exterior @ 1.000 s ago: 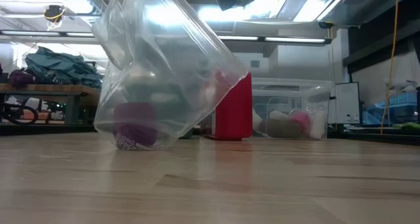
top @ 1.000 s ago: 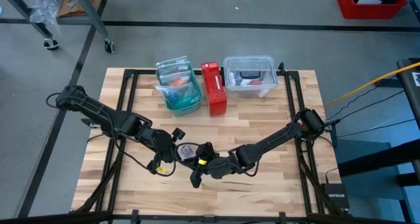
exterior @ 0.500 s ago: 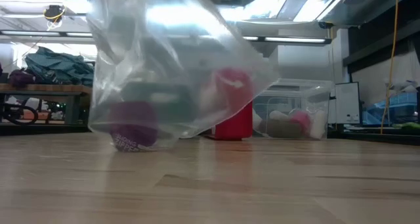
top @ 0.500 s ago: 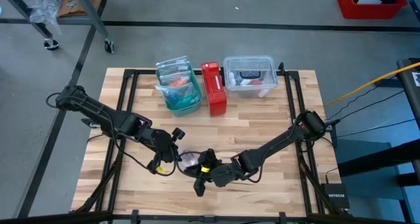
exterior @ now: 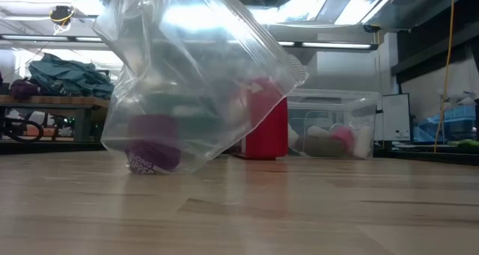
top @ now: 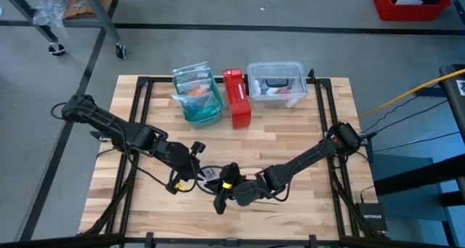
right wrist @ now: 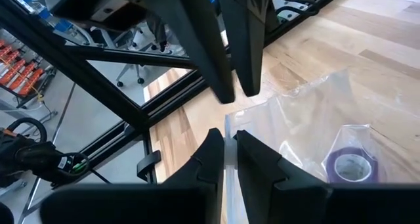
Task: Roll bandage
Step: Close the transparent zip bag
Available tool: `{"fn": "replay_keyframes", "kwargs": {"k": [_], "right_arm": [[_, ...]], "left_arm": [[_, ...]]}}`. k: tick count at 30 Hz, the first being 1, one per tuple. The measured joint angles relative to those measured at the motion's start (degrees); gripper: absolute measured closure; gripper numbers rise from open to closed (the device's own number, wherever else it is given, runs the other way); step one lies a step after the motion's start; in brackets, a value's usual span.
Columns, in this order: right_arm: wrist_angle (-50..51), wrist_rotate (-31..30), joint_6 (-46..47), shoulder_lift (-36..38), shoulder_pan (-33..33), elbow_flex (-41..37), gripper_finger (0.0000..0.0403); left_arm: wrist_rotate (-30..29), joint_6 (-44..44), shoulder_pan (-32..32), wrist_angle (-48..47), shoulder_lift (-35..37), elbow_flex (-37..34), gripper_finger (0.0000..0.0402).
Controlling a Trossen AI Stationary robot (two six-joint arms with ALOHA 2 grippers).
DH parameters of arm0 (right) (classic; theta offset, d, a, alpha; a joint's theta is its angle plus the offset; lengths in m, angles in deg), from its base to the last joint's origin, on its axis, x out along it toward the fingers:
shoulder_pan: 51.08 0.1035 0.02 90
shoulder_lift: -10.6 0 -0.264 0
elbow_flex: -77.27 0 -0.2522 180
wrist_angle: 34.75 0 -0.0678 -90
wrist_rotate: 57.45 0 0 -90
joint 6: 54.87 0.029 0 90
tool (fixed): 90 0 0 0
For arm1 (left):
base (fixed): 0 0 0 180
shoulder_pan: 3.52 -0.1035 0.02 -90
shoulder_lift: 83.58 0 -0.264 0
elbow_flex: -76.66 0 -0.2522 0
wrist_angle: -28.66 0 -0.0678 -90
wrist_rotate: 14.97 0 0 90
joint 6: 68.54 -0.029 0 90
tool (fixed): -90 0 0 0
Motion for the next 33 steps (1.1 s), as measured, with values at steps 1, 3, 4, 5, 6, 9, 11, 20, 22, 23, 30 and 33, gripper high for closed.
{"fn": "replay_keyframes", "kwargs": {"k": [1,3,4,5,6,9,11,20,22,23,30,33], "right_arm": [[0.0,-0.1,0.0,0.0,0.0,0.0,0.0364],[0.0,-0.1,0.0,0.0,0.0,0.0,0.0364],[0.0,-0.1,0.0,0.0,0.0,0.0,0.0364],[-0.1,-0.2,0.0,0.0,0.0,0.0,0.0364],[-0.1,-0.5,0.0,0.0,0.0,0.0,0.0364],[-0.1,-1.1,0.0,0.0,0.0,0.0,0.0364],[-0.2,-1.2,0.0,0.0,0.0,0.0,0.0364],[-0.3,-1.2,0.0,0.0,0.0,0.0,0.0364],[-0.1,-1.1,0.0,0.0,0.0,0.0,0.0364],[0.0,-1.1,0.0,0.0,0.0,-0.1,0.0363],[-0.1,-1.1,0.0,0.0,0.0,-0.1,0.0363],[0.0,-1.0,-0.1,0.0,0.0,-0.1,0.0363]], "left_arm": [[0.0,-0.1,0.0,-0.1,0.0,0.0,0.0351],[0.6,-0.4,0.0,-0.1,0.0,0.0,0.0333],[1.3,-0.4,0.0,-0.1,0.0,0.0,0.0325],[2.1,-0.5,0.0,-0.1,0.0,0.0,0.0318],[2.7,-0.5,0.0,-0.1,0.0,0.0,0.0312],[3.0,-0.8,0.0,0.1,0.0,0.0,0.0304],[3.0,-1.9,0.0,0.1,0.0,0.0,0.0302],[3.0,-3.0,0.0,2.0,-2.0,0.0,0.0334],[3.1,-3.4,0.0,2.0,-2.7,0.0,0.0343],[3.1,-3.4,0.0,2.0,-2.9,0.0,0.0346],[3.1,-4.8,-0.1,1.9,-2.8,0.0,0.0377],[3.1,-5.1,-0.1,1.8,-2.8,0.0,0.0392]]}}
